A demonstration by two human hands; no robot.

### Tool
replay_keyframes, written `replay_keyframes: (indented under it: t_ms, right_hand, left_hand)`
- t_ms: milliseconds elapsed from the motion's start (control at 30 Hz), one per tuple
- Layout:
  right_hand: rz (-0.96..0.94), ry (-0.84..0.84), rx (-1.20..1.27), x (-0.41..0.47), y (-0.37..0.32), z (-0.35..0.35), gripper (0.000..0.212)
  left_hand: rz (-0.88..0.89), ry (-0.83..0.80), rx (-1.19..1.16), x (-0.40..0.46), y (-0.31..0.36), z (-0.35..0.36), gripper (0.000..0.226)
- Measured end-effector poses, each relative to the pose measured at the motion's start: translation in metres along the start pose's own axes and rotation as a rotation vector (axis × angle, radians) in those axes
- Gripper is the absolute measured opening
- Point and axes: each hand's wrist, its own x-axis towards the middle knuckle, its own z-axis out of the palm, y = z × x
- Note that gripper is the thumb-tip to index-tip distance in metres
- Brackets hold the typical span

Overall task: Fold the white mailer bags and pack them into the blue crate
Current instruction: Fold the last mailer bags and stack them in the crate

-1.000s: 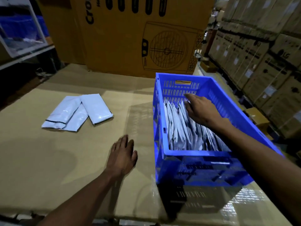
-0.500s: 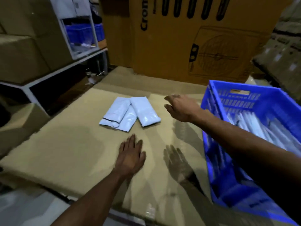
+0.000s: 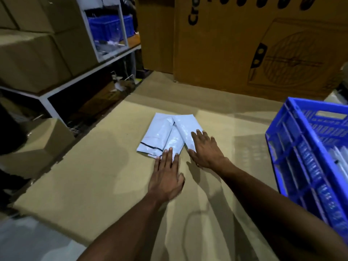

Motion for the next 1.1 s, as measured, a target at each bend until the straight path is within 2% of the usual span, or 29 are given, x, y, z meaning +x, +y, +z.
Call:
replay_keyframes:
  t_ms: [100, 233, 367, 467, 567, 667, 800, 967, 1100]
  right_hand:
    - [0.095, -0.077, 0.034, 0.021, -0.001, 0.014, 0.075]
    - [0.159, -0.1, 0.069, 0.035, -0.001, 0.039, 0.076]
    - [0.15, -0.062, 0.051, 0.028, 0.003, 0.042, 0.072]
    - [0.144, -0.064, 0.035, 0.001, 0.012, 0.042, 0.077]
    - [0.068, -0.015, 0.022, -0.036, 0.018, 0.05, 0.073]
    - [0.007, 0.01, -0.006, -0.069, 0.016, 0.048, 0.07]
    - [-0.09, -0.042, -0.032, -0.109, 0.009, 0.042, 0.078]
    - [-0.263, -0.05, -0.003, -0.154, 0.007, 0.042, 0.078]
    - [-0.416, -0.04, -0.017, -0.186, 0.011, 0.042, 0.083]
  left_hand:
    - [-0.017, 0.006, 0.005, 0.01, 0.0, 0.005, 0.076]
    - [-0.029, 0.027, 0.004, 0.018, -0.002, 0.014, 0.077]
    - [-0.011, 0.07, 0.034, 0.023, -0.004, 0.02, 0.079]
    - [-0.004, 0.064, 0.005, 0.025, -0.003, 0.019, 0.082]
    - [0.031, 0.131, -0.047, 0.026, 0.0, 0.01, 0.086]
    - [0.163, 0.245, -0.09, 0.022, 0.003, 0.0, 0.085]
    - [0.339, 0.351, -0.027, 0.011, 0.001, 0.001, 0.064]
    - [0.55, 0.365, 0.032, -0.02, 0.012, -0.001, 0.046]
    - [0.459, 0.276, 0.075, -0.033, 0.029, -0.01, 0.048]
